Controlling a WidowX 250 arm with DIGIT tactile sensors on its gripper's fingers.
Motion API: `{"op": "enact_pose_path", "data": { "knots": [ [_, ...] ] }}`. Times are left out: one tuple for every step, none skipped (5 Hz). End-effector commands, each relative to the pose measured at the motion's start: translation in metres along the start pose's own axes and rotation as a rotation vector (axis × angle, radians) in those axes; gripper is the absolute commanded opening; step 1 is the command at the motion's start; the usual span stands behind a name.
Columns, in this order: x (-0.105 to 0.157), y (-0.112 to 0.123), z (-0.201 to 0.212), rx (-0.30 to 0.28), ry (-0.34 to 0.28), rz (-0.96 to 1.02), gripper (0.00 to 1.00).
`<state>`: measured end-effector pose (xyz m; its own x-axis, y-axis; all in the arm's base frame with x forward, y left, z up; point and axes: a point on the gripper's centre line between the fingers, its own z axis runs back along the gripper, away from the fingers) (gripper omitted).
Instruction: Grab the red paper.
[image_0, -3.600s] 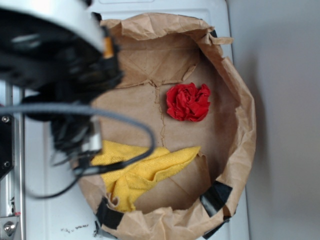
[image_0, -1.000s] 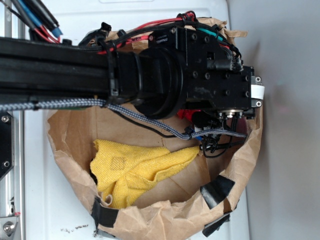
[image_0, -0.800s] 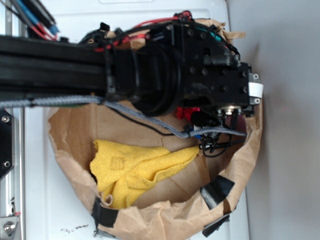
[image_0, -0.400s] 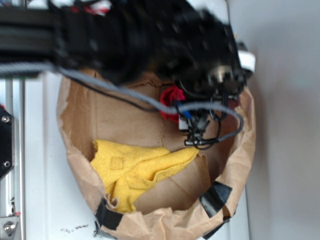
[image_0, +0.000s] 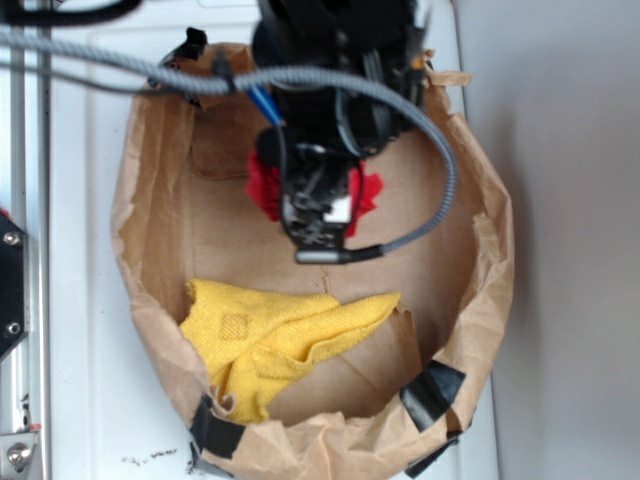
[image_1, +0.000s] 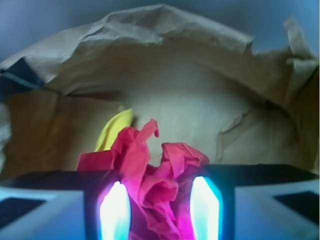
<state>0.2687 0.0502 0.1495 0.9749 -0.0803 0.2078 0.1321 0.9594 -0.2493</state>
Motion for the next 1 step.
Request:
{"op": "enact_pose_path", "data": {
  "knots": [
    [0.0081, 0.0066, 0.0396, 0.053, -0.059, -0.050, 0.00]
  ]
}}
